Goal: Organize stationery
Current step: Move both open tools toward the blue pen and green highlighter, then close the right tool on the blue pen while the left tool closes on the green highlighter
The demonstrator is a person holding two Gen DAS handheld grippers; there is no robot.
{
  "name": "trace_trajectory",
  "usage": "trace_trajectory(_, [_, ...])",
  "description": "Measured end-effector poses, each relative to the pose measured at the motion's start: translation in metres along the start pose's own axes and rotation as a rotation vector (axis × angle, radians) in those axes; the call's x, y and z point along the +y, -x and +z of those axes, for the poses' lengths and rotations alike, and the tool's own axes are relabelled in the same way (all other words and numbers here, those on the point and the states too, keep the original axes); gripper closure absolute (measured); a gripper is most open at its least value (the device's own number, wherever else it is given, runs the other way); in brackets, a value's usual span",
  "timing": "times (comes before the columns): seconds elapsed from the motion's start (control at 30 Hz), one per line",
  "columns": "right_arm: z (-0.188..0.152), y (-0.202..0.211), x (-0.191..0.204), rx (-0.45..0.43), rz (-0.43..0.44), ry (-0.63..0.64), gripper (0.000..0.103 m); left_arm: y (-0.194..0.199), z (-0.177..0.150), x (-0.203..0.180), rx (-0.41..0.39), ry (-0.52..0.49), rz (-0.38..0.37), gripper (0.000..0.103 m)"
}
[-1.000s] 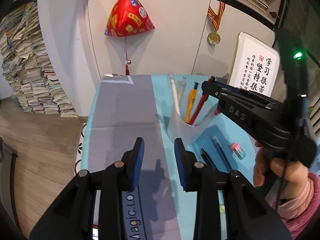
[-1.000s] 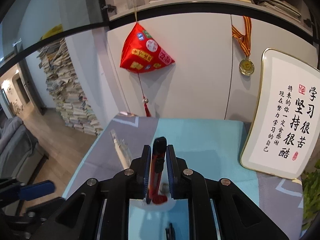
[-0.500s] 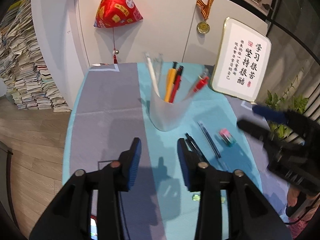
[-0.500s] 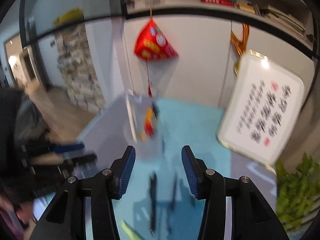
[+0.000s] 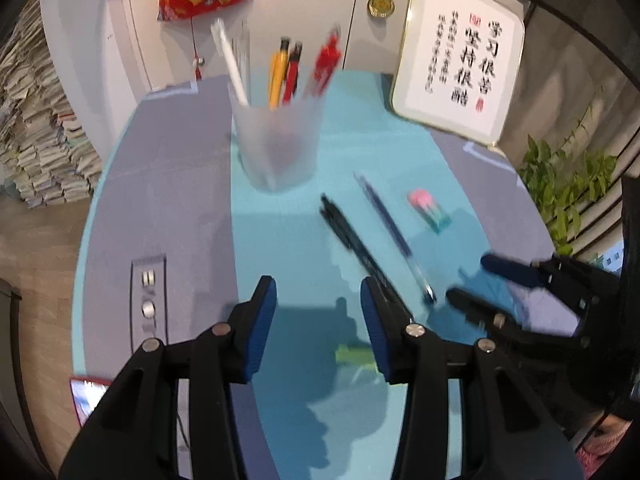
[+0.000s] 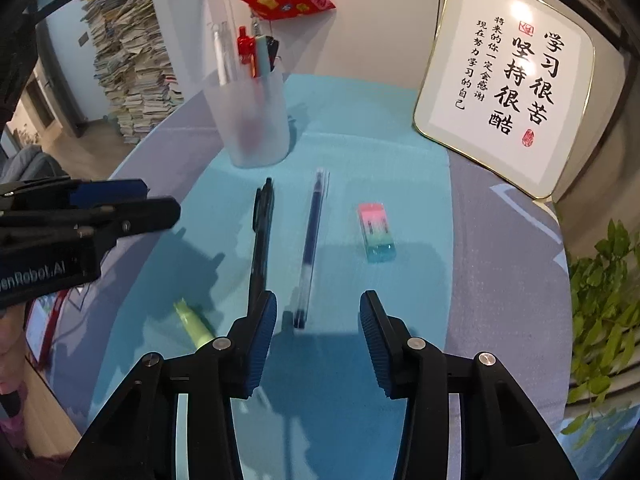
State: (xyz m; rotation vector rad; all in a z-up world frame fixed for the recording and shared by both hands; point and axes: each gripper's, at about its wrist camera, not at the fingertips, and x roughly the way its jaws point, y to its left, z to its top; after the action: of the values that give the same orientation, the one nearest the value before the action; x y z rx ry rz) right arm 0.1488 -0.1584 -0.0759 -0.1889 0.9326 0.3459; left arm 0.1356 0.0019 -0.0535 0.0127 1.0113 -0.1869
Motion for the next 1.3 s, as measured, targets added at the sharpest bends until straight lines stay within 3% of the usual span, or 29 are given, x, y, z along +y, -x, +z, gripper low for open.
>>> trace_trajectory(0.13, [-0.004, -0.003, -0.012, 0.008, 0.011, -0.034, 0.058, -0.005, -0.015, -0.002, 0.026, 0.015, 0.003, 0.061])
trace_trajectory(0.5, [0.003, -0.019, -0.005, 0.017, 0.035, -0.047, 0.058, -0.009, -0.019, -0.002, 0.051, 0.057, 0.007, 0.063])
trace_trajectory(0.7, [0.008, -0.025, 0.002, 0.024, 0.029, -0.037, 0.058, -0.010, -0.037, -0.007, 0.115, 0.117, -0.013, 0.063])
trace_trajectory(0.83, [0.010, -0.034, 0.005, 0.035, 0.020, -0.041, 0.058, -0.020, -0.042, -0.010, 0.180, 0.209, -0.048, 0.063])
trace_trajectory(0.97, [0.010, -0.040, 0.008, 0.036, 0.004, -0.026, 0.058, -0.026, -0.038, -0.010, 0.182, 0.305, -0.038, 0.063])
trace_trajectory(1.0, [0.010, -0.041, 0.010, 0.033, -0.021, -0.009, 0.066, -0.026, -0.036, -0.010, 0.180, 0.321, -0.040, 0.063])
trace_trajectory(1.07, [0.010, -0.040, 0.011, 0.028, -0.027, 0.008, 0.090, -0.027, -0.033, -0.011, 0.178, 0.342, -0.036, 0.064])
trace_trajectory(1.1, [0.009, -0.039, 0.010, 0.032, -0.024, 0.009, 0.095, -0.028, -0.032, -0.011, 0.176, 0.344, -0.032, 0.063])
trace_trajectory(1.3, [-0.007, -0.023, 0.001, 0.059, -0.003, 0.016, 0.095, -0.037, -0.030, -0.019, 0.192, 0.339, -0.019, 0.064])
